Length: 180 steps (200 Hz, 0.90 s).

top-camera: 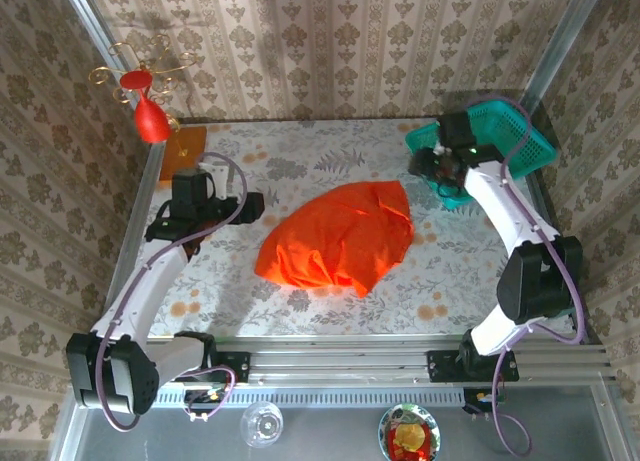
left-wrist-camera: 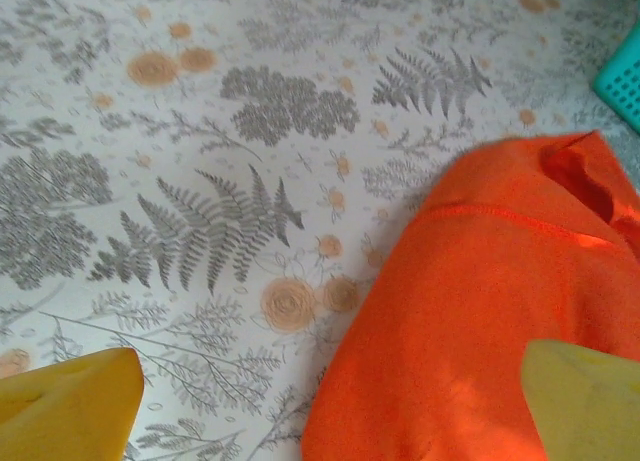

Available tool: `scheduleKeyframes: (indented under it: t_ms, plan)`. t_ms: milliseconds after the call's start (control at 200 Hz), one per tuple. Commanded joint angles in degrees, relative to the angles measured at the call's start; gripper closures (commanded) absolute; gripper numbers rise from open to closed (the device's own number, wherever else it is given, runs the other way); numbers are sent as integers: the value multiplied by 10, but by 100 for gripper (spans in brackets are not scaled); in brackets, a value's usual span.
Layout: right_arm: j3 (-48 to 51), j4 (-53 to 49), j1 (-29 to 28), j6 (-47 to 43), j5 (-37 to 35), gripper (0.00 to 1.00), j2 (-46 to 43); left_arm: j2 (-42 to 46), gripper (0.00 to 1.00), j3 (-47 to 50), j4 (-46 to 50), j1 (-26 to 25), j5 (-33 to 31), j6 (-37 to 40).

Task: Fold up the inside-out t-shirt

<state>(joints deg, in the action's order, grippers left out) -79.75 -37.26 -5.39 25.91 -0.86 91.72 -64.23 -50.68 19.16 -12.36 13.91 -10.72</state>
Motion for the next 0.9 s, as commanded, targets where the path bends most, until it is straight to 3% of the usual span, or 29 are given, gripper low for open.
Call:
scheduleKeyframes:
  t_ms: [0, 70, 210, 575, 895]
  plan:
    - [55, 51, 60, 29, -19, 28, -70, -8, 3, 20, -8, -14, -11, -22]
    - [91, 62, 96, 37, 4, 20, -69, -10, 3, 33, -13, -20, -12, -25]
    - [110, 107, 137, 62, 84, 16, -25, -9, 3, 57, -28, -26, -16, -32]
    - [52, 195, 138, 135, 137, 15, 82, 5, 2, 65, -22, -30, -20, -38]
    - [-57, 246, 138, 157, 149, 17, 187, 34, 2, 75, -4, -30, -27, -43]
